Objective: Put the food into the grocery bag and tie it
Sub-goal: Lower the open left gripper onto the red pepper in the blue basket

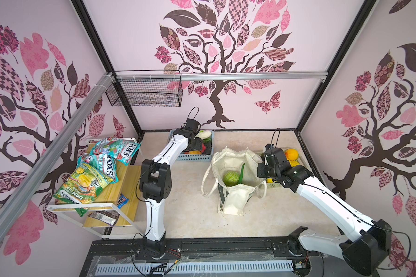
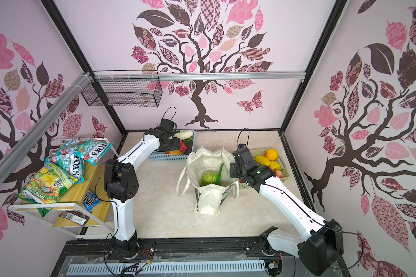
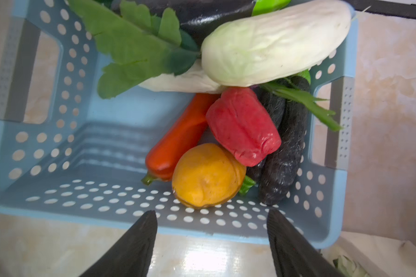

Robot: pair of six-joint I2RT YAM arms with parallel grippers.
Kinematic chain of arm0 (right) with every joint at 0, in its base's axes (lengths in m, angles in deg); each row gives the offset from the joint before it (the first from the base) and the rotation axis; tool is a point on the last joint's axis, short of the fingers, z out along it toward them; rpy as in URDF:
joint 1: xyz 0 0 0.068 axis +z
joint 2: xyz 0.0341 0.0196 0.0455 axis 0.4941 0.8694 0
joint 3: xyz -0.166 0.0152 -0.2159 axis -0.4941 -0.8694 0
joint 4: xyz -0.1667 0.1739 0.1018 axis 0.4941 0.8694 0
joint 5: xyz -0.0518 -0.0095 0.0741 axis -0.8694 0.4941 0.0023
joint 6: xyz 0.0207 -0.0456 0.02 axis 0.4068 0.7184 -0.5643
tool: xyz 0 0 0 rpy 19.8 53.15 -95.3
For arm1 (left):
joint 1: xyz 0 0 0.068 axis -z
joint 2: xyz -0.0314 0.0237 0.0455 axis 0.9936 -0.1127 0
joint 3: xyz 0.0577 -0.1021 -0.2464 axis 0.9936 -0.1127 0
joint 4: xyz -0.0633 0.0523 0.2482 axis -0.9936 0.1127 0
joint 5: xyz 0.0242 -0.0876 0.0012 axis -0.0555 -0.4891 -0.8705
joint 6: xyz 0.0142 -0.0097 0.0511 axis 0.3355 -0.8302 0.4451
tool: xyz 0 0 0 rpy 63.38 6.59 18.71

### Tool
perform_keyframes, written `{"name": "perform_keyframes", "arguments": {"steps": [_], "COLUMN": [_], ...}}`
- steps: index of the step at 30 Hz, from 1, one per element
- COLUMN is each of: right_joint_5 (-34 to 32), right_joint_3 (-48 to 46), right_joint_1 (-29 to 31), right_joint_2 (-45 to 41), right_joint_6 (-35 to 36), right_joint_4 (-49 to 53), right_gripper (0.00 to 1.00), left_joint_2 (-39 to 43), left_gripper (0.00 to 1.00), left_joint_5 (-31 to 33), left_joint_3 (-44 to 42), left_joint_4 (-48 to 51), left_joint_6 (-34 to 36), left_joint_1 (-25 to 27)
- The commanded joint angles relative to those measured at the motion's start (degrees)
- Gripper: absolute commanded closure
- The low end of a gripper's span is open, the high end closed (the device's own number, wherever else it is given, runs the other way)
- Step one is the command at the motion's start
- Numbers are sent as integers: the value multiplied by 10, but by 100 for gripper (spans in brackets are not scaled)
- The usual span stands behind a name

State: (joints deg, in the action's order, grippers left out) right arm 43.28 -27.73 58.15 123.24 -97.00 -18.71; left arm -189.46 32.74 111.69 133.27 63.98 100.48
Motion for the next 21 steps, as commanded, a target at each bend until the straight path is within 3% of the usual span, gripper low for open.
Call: {"name": "perform_keyframes", "arguments": {"steps": [1,15,21], "right_joint_5": [-1,8,13], "right_joint_3": [24,51,48], "right_joint_1": [-1,-1,-1], "right_joint_2": [15,37,39], "right_joint_6": [5,14,13], "right_joint_4": [22,22,18], "right_gripper": [99,99,99], "left_joint_2": [-25,-90,-98], "left_gripper": [24,23,21], "left_joint_5": [-12,-42,-83], "left_joint_3": [44,98,104], "left_joint_4": [16,49,55], "left_joint_6": [5,18,46], "left_joint_1": [-3,-19,-27]}}
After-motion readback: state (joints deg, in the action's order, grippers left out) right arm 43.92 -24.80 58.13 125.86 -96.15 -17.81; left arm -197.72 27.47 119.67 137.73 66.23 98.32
